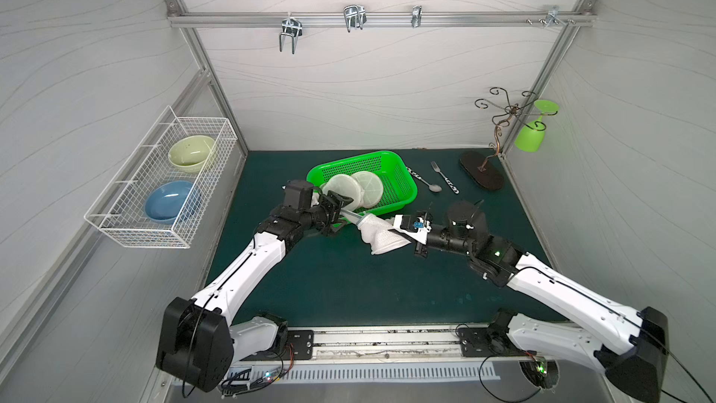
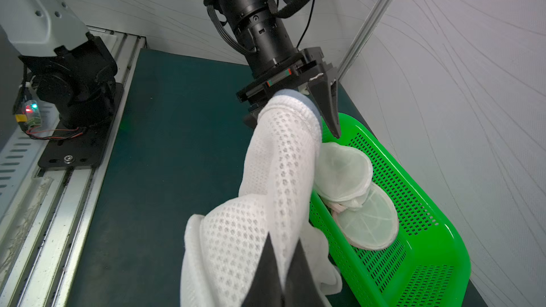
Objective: Turn the laundry bag inside out
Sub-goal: Turn over the laundry bag.
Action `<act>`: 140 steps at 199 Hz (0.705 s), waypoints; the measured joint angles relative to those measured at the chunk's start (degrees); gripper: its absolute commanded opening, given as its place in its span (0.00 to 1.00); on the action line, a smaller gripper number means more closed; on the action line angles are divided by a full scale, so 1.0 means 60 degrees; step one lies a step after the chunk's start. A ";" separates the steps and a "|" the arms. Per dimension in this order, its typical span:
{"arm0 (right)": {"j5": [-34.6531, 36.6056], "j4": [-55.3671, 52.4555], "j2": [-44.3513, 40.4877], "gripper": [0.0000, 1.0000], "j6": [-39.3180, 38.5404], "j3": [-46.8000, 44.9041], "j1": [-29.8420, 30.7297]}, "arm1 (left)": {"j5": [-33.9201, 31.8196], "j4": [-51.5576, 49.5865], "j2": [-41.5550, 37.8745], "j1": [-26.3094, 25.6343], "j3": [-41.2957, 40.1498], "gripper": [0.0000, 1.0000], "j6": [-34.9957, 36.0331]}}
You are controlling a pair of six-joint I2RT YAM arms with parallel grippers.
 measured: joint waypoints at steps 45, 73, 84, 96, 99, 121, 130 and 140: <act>0.0189 -0.0033 -0.0084 0.00 -0.0138 -0.0211 0.0029 | -0.0299 -0.0295 -0.0051 0.0000 0.0084 0.71 -0.0076; 0.0186 -0.0091 -0.0168 0.00 -0.0135 -0.0277 0.0062 | -0.0288 -0.0120 -0.0055 -0.0011 -0.0058 0.54 -0.0419; 0.0186 -0.0091 -0.0178 0.00 -0.0124 -0.0277 0.0095 | -0.0284 -0.0073 -0.0055 -0.0018 -0.0193 0.49 -0.0532; 0.0182 -0.0084 -0.0182 0.00 -0.0095 -0.0277 0.0124 | -0.0284 -0.0095 -0.0055 -0.0033 -0.0273 0.46 -0.0601; 0.0182 -0.0080 -0.0182 0.00 -0.0091 -0.0277 0.0135 | -0.0291 -0.0095 -0.0055 -0.0040 -0.0280 0.45 -0.0623; 0.0186 -0.0073 -0.0182 0.00 -0.0007 -0.0277 0.0237 | -0.0291 -0.0004 -0.0066 -0.0080 -0.0302 0.32 -0.0703; 0.0186 -0.0073 -0.0182 0.00 0.0033 -0.0277 0.0295 | -0.0288 0.0106 -0.0073 -0.0084 -0.0350 0.26 -0.0772; 0.0189 -0.0073 -0.0182 0.00 0.0084 -0.0277 0.0361 | -0.0277 0.0240 -0.0073 -0.0087 -0.0423 0.19 -0.0849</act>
